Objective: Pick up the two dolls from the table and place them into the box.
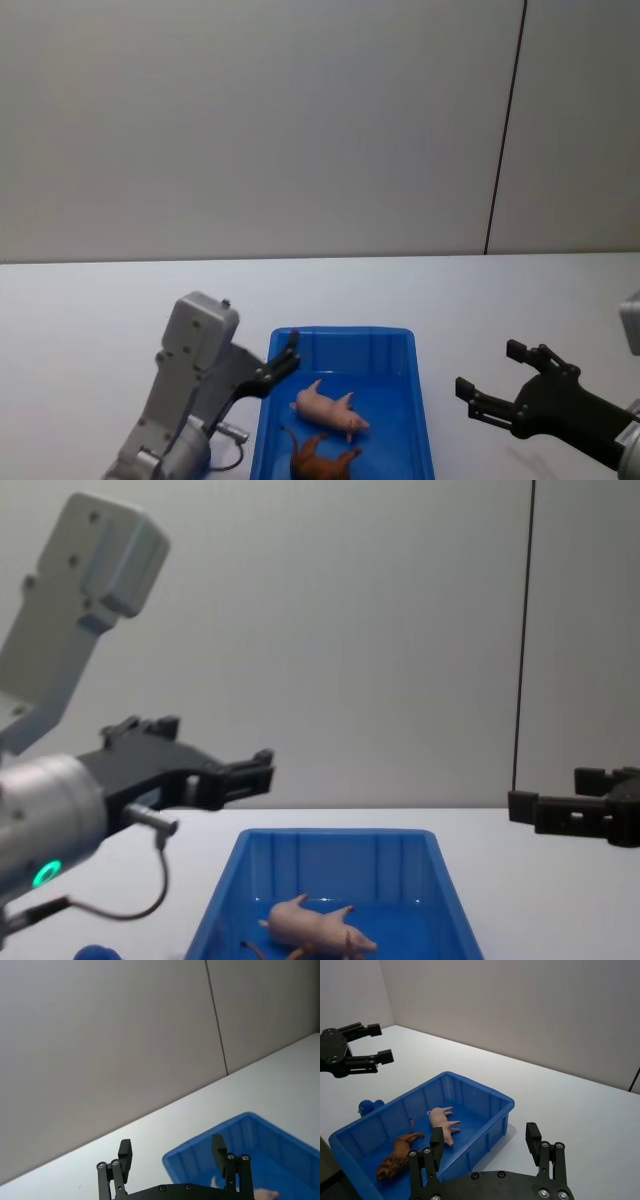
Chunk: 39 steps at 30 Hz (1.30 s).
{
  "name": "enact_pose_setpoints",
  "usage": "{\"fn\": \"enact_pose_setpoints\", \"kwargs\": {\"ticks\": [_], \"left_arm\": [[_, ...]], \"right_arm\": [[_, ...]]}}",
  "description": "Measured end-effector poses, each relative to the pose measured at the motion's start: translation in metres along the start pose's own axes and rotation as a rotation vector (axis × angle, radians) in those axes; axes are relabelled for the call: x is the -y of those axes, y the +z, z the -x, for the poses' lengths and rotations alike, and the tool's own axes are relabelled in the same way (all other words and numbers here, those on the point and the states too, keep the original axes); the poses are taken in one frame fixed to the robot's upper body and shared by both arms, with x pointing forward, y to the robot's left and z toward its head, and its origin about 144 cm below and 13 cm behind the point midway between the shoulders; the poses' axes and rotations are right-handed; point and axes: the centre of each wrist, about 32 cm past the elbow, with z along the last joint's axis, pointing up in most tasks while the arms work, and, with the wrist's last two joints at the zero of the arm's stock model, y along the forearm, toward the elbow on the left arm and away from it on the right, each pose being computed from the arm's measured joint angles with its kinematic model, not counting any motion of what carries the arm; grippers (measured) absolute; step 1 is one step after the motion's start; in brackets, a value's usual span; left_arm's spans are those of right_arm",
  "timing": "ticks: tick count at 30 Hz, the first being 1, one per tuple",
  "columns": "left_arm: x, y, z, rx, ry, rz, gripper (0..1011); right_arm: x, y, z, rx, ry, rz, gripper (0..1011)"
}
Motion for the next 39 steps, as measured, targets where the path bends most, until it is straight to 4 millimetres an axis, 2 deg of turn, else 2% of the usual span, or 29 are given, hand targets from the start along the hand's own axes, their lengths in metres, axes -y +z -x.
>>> {"fn": "enact_pose_setpoints", "kwargs": {"ticks": [13,19,39], "left_arm": [[-0.036,-0.020,0.000,-0.058,0.090,-0.159,1002],[-0.045,-0.032,0.000,-0.083,0.101,-0.214,1002],[-0.044,-0.068,-0.004,-0.114,0.083,-0.333,988]], "right_arm": [[0.004,-0.001,-0.001,0.002,-0.005,-0.002,1001],[0.004,-0.001,-0.002,0.002,-0.006,-0.002,1001],[0.005,-0.001,-0.002,0.003,-0.008,-0.003,1001]]}}
